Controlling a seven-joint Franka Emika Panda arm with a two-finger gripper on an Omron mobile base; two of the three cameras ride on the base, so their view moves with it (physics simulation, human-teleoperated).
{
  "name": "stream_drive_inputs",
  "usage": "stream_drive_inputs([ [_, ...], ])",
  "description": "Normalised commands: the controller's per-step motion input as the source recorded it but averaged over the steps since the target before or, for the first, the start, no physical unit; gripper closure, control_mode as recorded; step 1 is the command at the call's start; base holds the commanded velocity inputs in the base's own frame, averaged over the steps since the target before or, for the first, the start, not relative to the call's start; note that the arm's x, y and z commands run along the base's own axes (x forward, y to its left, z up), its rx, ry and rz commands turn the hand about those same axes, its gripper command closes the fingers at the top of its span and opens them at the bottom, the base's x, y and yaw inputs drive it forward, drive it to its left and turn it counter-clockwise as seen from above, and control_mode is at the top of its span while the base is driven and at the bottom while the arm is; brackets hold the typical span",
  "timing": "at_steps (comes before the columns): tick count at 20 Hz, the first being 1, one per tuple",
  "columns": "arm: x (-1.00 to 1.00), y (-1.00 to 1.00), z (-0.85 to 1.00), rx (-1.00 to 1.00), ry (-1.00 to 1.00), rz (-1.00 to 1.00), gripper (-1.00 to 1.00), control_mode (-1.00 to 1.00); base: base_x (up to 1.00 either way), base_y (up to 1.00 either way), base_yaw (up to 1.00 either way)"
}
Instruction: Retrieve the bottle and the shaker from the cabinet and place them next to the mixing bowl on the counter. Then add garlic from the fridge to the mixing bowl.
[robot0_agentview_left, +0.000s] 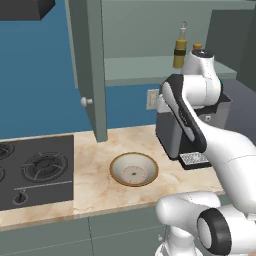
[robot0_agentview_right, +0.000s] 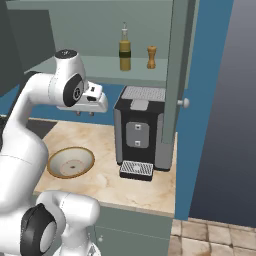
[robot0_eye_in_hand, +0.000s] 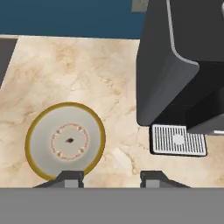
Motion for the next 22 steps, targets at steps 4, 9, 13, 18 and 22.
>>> stream_drive_inputs([
  [4,-0.11,0.01,0.0,0.0,0.0,0.01,-1.0,-1.0,0.0,0.0,0.0],
  [9,-0.33,0.04,0.43,0.0,-0.42,-0.02,-1.0,-1.0,0.0,0.0,0.0],
  [13,-0.14,-0.08,0.73,0.06,-0.59,-0.18,-1.0,-1.0,0.0,0.0,0.0],
  [18,0.01,-0.39,0.7,0.1,-0.44,-0.29,-1.0,-1.0,0.0,0.0,0.0],
  [22,0.2,-0.56,0.8,0.11,-0.2,-0.26,-1.0,-1.0,0.0,0.0,0.0],
])
